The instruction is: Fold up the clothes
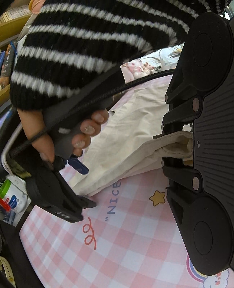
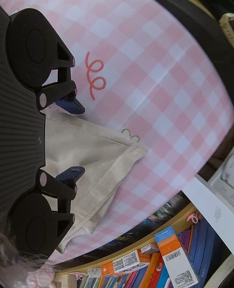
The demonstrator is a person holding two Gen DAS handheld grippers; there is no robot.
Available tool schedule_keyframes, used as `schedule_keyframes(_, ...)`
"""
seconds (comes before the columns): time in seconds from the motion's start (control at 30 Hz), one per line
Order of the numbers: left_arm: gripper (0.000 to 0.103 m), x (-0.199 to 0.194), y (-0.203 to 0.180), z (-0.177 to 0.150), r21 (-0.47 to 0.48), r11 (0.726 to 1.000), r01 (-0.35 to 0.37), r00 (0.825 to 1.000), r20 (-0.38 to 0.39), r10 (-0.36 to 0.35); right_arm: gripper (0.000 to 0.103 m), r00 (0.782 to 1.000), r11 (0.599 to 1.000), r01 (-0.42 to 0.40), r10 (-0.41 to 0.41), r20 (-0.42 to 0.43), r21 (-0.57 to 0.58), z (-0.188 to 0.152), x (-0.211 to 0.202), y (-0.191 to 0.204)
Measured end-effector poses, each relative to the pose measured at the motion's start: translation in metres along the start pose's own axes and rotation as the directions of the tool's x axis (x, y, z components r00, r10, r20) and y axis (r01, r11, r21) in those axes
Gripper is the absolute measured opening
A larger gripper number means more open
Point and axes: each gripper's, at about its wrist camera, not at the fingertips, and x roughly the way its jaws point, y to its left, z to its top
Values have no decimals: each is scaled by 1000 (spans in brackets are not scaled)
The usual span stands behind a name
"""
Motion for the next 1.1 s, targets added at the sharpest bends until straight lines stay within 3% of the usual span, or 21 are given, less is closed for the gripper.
schedule_keyframes(0.1, 6, -1, -3, -1, 16, 1000, 3, 1000, 0, -3, 47, 1000, 1000, 0, 0, -11, 13, -2, 2, -5)
schedule_keyframes(0.17, 6, -2, -5, -1, 32, 999, 5, 1000, -1, -5, 14, 1000, 1000, 0, 0, -19, 21, -3, 4, -9)
schedule_keyframes(0.23, 6, -5, -9, -2, 60, 998, 2, 1000, 2, -2, 9, 1000, 1000, 0, 0, -26, 29, -4, 5, -12)
schedule_keyframes(0.3, 6, -9, -16, -1, 97, 995, 1, 1000, 10, -2, 8, 999, 999, 1, 1, -33, 38, -5, 6, -15)
schedule_keyframes(0.57, 5, -12, -69, -10, 307, 952, -2, 998, 55, -15, 7, 978, 955, -189, 162, 134, 226, -43, -38, -105)
schedule_keyframes(0.83, 5, 25, -147, -29, 519, 855, 4, 998, 51, -36, 7, 946, 906, -275, 195, 259, 321, -113, -71, -196)
schedule_keyframes(1.1, 5, 77, -223, -64, 614, 790, -5, 1000, 26, -13, 7, 912, 868, -338, 207, 355, 362, -188, -82, -287)
